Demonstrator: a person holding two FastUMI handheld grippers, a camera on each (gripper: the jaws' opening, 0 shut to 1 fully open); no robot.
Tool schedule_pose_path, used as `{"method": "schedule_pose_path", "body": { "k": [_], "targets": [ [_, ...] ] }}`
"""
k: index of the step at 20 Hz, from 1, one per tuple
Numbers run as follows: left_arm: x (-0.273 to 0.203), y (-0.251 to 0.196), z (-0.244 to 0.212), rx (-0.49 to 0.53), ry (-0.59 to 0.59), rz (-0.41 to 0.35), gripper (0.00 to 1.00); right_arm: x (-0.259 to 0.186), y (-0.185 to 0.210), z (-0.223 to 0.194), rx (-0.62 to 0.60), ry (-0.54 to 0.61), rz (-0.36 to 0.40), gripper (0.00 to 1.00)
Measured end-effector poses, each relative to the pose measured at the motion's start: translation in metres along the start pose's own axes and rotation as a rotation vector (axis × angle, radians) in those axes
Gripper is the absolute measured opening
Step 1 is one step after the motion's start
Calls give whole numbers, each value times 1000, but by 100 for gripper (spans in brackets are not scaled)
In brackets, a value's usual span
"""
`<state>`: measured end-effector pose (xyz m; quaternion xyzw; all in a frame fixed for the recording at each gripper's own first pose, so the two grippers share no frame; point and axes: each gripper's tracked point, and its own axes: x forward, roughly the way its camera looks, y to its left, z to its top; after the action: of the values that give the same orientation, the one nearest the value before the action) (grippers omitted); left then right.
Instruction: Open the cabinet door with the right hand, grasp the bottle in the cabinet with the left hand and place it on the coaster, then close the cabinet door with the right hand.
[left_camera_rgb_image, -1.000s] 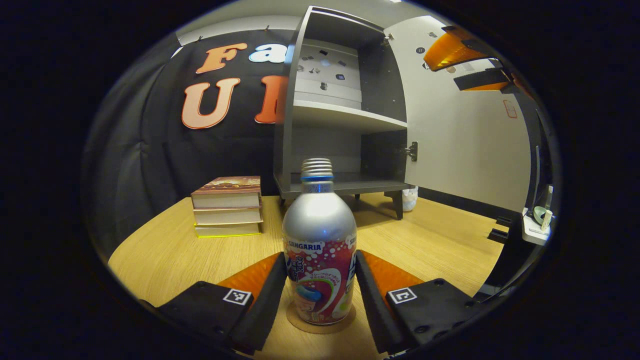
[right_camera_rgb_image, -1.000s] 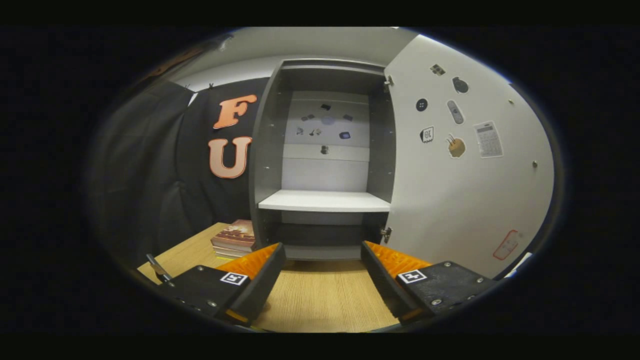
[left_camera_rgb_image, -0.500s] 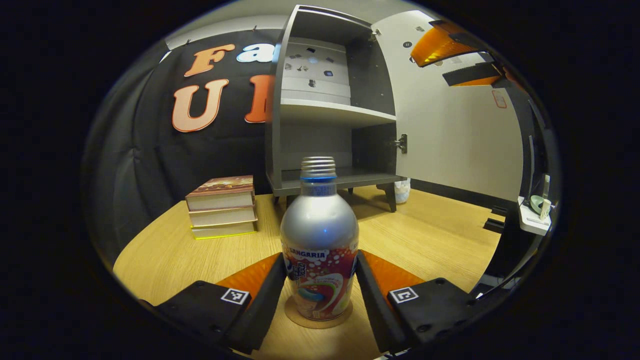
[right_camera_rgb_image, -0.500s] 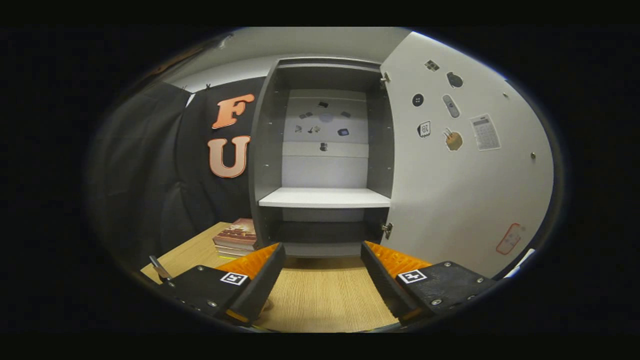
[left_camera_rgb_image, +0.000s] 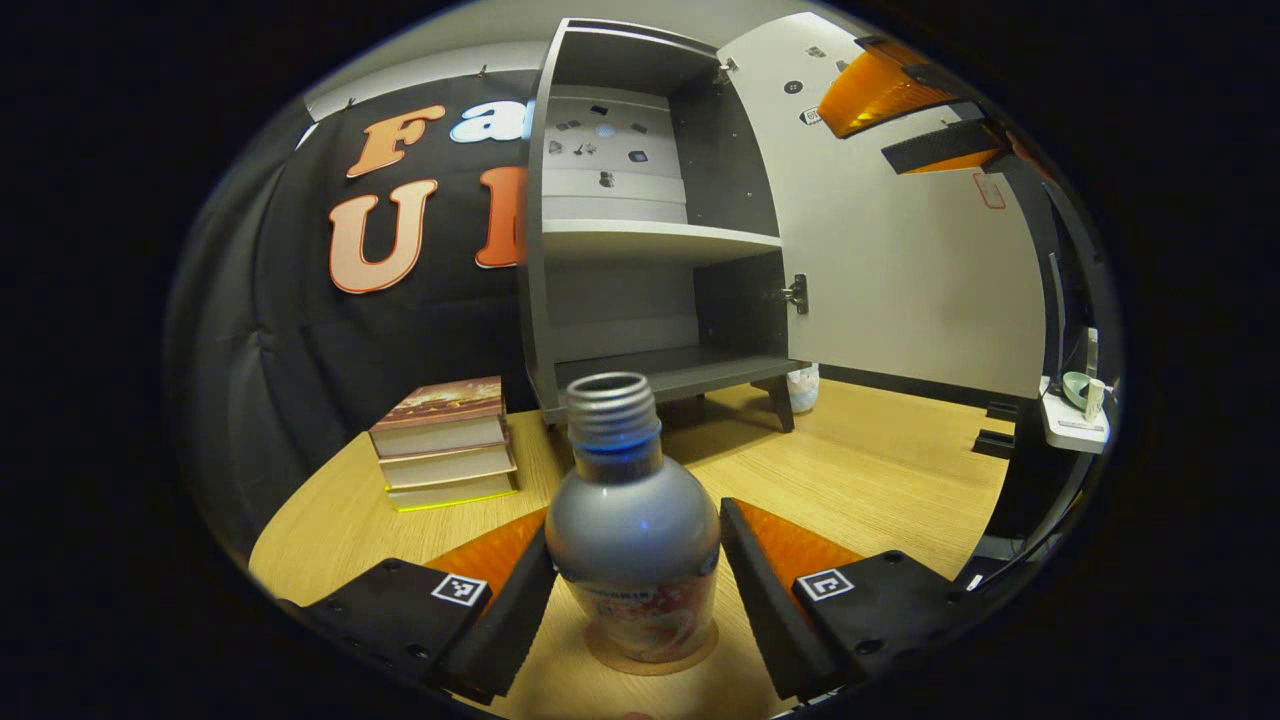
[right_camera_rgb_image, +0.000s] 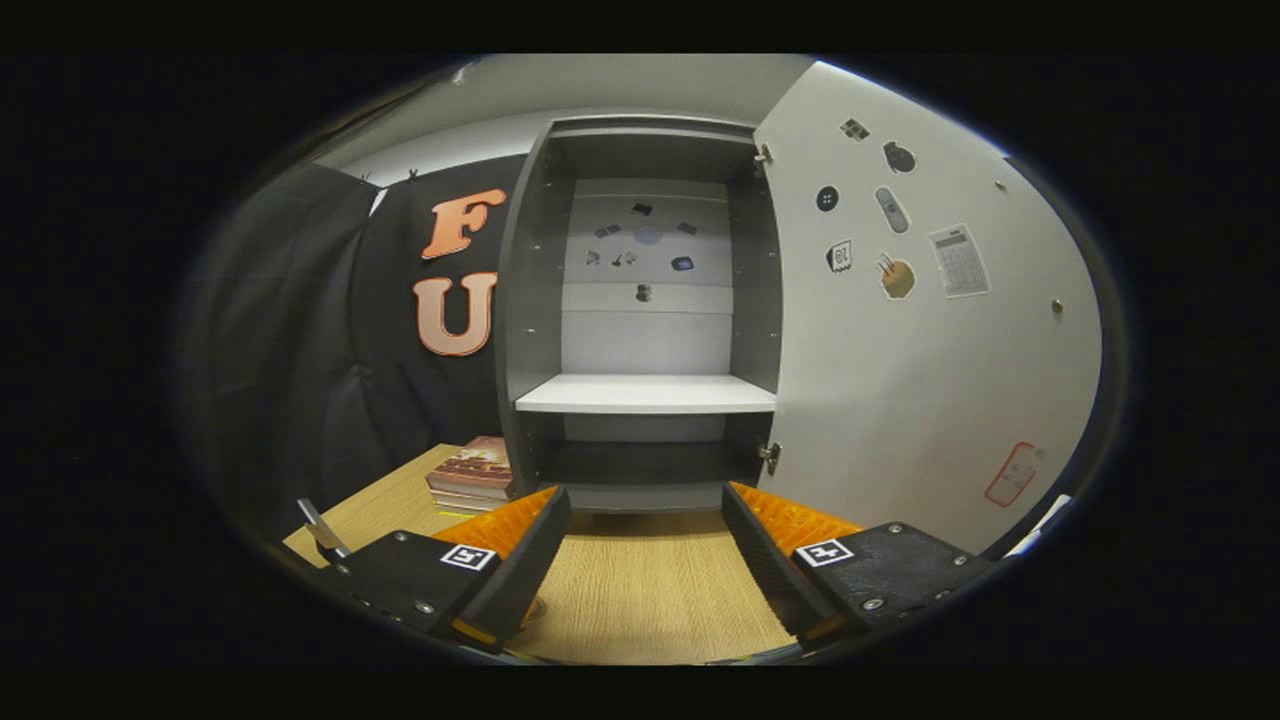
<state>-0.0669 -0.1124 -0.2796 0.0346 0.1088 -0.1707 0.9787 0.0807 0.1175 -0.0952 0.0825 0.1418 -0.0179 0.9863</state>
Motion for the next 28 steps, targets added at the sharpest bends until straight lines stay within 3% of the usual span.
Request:
{"method": "schedule_pose_path", "body": {
  "k": [4, 5, 13, 28],
  "targets": [
    [2, 2, 27, 12, -40, 5, 97, -8, 1, 9, 5, -25, 2, 89],
    [3, 3, 34, 10, -48, 8, 97, -11, 0, 11, 7, -31, 1, 93],
    [-3, 16, 99, -18, -120, 39, 96, -33, -17, 23, 5, -52, -38, 93],
    [-31, 37, 202, -157, -199, 121, 96, -83, -67, 42, 9, -98, -120, 93]
  ]
}}
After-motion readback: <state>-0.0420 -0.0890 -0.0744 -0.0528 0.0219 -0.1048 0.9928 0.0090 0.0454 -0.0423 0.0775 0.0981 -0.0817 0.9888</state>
